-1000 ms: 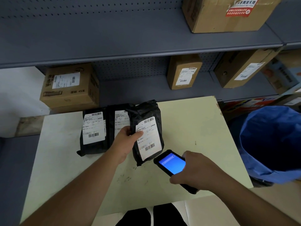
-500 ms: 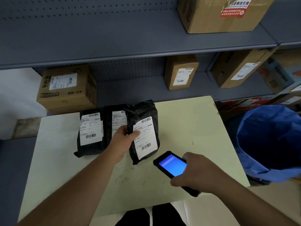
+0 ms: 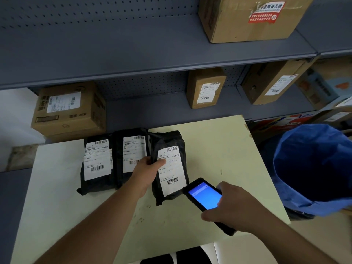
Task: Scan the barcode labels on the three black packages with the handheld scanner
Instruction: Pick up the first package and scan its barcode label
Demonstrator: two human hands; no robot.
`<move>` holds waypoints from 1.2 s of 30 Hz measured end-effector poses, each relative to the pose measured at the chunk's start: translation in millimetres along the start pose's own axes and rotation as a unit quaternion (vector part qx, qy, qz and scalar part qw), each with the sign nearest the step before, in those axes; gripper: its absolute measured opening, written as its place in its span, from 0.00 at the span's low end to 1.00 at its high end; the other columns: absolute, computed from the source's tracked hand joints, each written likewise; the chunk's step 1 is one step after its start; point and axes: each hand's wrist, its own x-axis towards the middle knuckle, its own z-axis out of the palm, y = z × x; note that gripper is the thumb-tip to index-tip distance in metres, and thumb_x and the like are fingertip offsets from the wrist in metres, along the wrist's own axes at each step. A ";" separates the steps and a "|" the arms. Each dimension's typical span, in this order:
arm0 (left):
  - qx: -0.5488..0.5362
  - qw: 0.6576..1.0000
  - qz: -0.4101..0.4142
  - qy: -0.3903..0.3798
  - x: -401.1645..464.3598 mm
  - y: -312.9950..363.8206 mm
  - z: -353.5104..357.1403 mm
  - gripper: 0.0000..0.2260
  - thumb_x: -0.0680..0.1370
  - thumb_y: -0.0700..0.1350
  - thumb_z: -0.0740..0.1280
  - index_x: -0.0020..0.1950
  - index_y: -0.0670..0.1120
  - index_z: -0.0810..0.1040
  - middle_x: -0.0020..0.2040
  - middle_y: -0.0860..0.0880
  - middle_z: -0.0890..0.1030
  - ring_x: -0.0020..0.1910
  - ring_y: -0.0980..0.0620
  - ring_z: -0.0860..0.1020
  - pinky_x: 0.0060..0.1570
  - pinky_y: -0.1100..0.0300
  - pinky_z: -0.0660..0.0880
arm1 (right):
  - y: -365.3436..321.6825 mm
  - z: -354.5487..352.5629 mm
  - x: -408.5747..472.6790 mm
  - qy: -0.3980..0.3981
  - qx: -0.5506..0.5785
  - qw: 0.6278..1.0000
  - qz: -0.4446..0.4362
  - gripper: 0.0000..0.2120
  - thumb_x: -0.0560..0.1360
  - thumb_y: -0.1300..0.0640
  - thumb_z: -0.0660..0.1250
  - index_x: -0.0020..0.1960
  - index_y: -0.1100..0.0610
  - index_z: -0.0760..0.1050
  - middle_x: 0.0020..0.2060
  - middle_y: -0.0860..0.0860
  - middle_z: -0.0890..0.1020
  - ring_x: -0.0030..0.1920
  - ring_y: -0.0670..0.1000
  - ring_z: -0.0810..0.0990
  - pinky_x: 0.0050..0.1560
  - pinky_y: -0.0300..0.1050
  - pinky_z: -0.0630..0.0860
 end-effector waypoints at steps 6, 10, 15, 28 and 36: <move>-0.016 0.999 -0.042 -0.021 20.4 -2.9 29.1 0.19 0.77 0.52 0.76 0.66 0.46 0.83 0.58 0.46 0.88 0.57 0.45 0.85 0.66 0.43 0.79 | 10.2 -5.8 16.6 0.007 0.021 1.000 0.002 0.29 0.64 0.39 0.77 0.59 0.51 0.73 0.46 0.46 0.81 0.47 0.46 0.83 0.47 0.43 0.81; 0.000 0.998 -0.052 -0.029 37.3 0.9 44.4 0.18 0.78 0.53 0.75 0.66 0.46 0.83 0.59 0.46 0.88 0.57 0.45 0.85 0.67 0.44 0.78 | 15.5 -7.6 30.8 -0.009 0.041 0.999 0.010 0.30 0.62 0.38 0.77 0.58 0.49 0.73 0.45 0.45 0.82 0.45 0.46 0.83 0.49 0.43 0.82; -0.005 0.998 -0.064 -0.018 58.7 7.2 64.0 0.21 0.76 0.54 0.77 0.64 0.46 0.81 0.58 0.46 0.87 0.57 0.44 0.85 0.65 0.46 0.79 | 17.3 -12.8 46.0 -0.024 0.045 0.999 0.016 0.30 0.62 0.37 0.75 0.58 0.46 0.68 0.45 0.44 0.82 0.46 0.44 0.83 0.50 0.40 0.79; 0.046 0.996 -0.070 0.024 116.4 21.3 87.4 0.18 0.80 0.56 0.70 0.64 0.46 0.83 0.56 0.45 0.87 0.54 0.44 0.85 0.57 0.50 0.81 | 17.1 -22.7 75.9 -0.077 0.047 0.995 0.034 0.29 0.65 0.40 0.75 0.61 0.43 0.68 0.49 0.44 0.80 0.48 0.42 0.79 0.47 0.37 0.74; 0.114 0.991 -0.023 0.066 88.8 14.8 84.1 0.12 0.80 0.53 0.70 0.61 0.51 0.79 0.57 0.49 0.86 0.52 0.47 0.85 0.55 0.46 0.85 | 10.1 -31.0 76.2 -0.079 0.068 0.994 0.016 0.29 0.68 0.41 0.78 0.63 0.44 0.70 0.51 0.43 0.81 0.50 0.41 0.80 0.47 0.37 0.74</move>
